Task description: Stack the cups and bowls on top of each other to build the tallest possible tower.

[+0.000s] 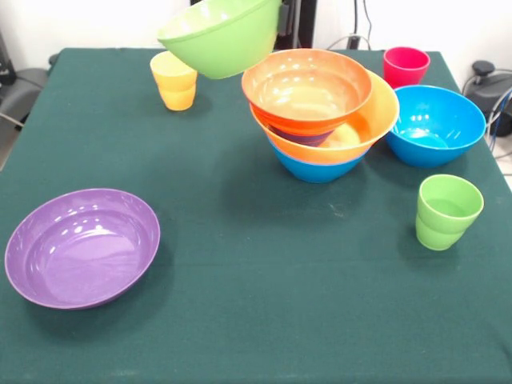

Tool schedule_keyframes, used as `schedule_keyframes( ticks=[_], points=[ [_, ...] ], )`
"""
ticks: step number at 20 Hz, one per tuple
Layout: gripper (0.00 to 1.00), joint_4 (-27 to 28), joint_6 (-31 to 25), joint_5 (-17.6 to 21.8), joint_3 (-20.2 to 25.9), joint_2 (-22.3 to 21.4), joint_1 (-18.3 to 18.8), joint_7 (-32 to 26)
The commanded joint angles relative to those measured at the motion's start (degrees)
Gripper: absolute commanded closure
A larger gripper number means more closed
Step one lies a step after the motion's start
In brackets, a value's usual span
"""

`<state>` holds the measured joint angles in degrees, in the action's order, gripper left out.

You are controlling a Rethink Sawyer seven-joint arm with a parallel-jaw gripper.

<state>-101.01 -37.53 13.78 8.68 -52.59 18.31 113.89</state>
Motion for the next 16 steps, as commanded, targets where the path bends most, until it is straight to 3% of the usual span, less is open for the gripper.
schedule_keyframes(
  ticks=[1,16],
  points=[
    [1.00,-3.7,-1.9,-1.6,-3.1,1.6,-3.8,11.1],
    [1.00,-3.1,1.4,-2.2,-8.9,4.2,-11.4,14.8]
  ],
)
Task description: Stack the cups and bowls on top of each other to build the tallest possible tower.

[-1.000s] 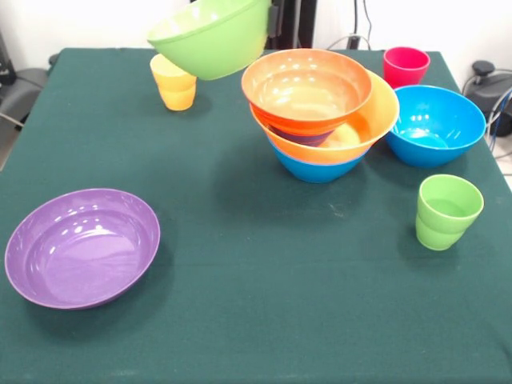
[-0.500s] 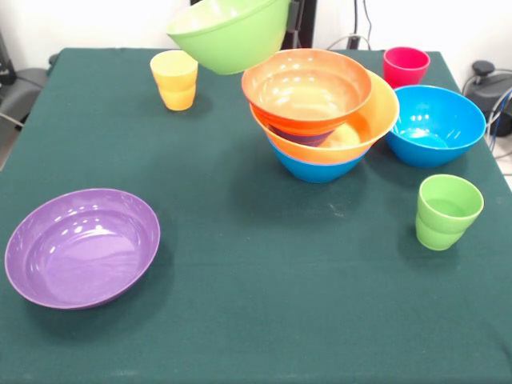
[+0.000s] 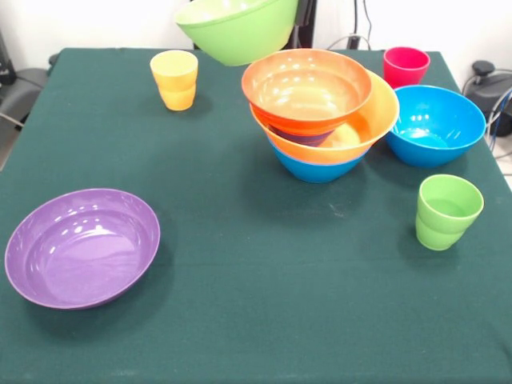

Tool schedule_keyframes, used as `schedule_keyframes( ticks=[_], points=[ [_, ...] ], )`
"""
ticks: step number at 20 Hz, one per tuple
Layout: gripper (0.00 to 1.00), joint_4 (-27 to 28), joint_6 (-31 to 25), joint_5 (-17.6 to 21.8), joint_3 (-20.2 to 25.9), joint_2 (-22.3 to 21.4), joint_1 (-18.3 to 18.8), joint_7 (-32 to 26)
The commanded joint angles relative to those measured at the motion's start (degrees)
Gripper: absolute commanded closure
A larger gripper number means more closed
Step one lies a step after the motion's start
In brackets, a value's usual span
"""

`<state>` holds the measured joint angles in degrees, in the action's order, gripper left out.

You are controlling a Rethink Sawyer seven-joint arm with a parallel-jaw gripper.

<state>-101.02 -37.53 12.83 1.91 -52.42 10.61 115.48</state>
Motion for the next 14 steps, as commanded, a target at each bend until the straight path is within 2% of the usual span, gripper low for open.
schedule_keyframes(
  ticks=[1,9,14],
  points=[
    [1.00,-3.0,1.5,-1.3,-2.4,4.2,-4.2,13.5],
    [1.00,-2.5,2.2,-1.9,-4.5,5.9,-7.4,15.2],
    [1.00,-1.5,1.8,-2.3,-5.5,6.3,-8.2,14.8]
  ],
)
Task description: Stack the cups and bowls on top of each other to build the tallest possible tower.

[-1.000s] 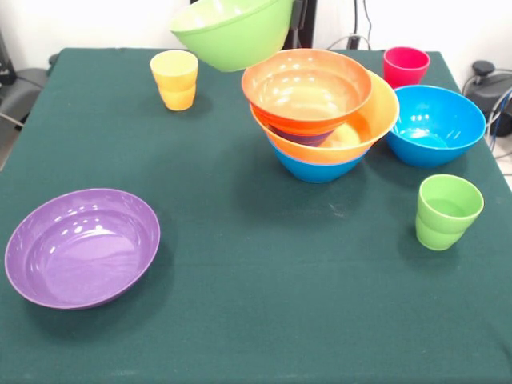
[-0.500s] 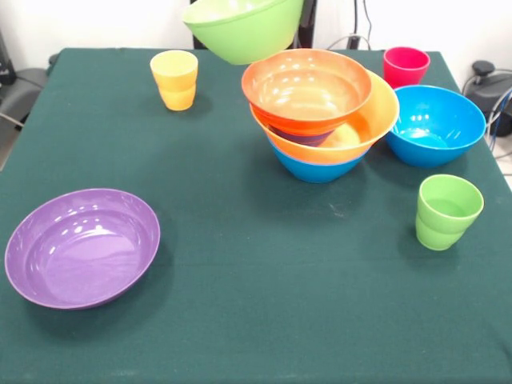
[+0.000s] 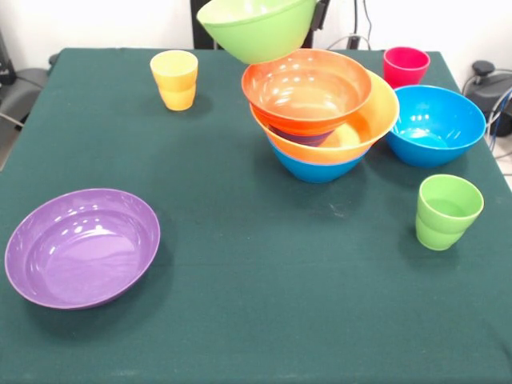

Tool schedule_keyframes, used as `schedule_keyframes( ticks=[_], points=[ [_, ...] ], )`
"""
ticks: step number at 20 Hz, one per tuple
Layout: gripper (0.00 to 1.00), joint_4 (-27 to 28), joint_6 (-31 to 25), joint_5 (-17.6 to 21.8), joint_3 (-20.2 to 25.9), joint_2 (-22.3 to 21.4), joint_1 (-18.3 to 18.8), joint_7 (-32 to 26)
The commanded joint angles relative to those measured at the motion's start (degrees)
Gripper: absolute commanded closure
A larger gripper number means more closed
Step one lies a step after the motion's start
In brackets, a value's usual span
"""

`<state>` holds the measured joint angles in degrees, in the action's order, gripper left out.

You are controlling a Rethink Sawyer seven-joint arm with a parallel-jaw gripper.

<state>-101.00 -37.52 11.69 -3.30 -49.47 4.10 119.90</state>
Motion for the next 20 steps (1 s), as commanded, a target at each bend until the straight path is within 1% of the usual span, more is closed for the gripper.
schedule_keyframes(
  ticks=[1,8,20],
  points=[
    [1.00,-1.6,1.9,-1.2,-0.5,3.4,-1.8,10.3],
    [1.00,-2.1,6.0,-1.3,-1.3,6.0,-2.7,11.2],
    [1.00,-0.8,8.0,-2.5,-2.9,8.7,-3.9,10.7]
  ],
)
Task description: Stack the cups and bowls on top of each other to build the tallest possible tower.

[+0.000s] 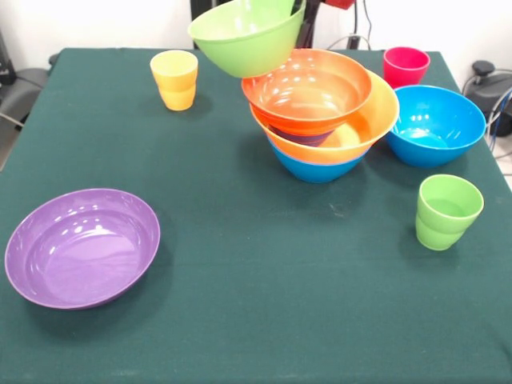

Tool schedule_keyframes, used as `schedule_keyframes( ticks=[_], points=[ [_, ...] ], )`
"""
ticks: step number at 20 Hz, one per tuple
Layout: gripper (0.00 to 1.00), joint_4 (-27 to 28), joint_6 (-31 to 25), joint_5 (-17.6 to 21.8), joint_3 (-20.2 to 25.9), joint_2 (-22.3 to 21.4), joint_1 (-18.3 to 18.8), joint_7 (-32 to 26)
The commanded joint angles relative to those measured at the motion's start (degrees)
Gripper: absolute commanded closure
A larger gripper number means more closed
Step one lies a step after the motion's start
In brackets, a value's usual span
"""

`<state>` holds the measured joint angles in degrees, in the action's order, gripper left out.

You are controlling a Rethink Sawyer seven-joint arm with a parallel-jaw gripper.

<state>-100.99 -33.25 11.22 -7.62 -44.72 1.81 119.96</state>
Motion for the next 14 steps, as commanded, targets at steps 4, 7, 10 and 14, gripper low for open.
schedule_keyframes(
  ticks=[4,7,10,14],
  points=[
    [1.00,-0.5,3.3,-2.5,0.8,3.9,-2.4,10.6],
    [1.00,-0.4,2.9,-3.1,0.4,3.9,-3.2,10.9],
    [1.00,-0.1,2.0,-4.0,0.0,3.8,-4.1,11.2],
    [1.00,-0.3,1.7,-5.2,-0.4,3.6,-5.1,11.3]
  ],
)
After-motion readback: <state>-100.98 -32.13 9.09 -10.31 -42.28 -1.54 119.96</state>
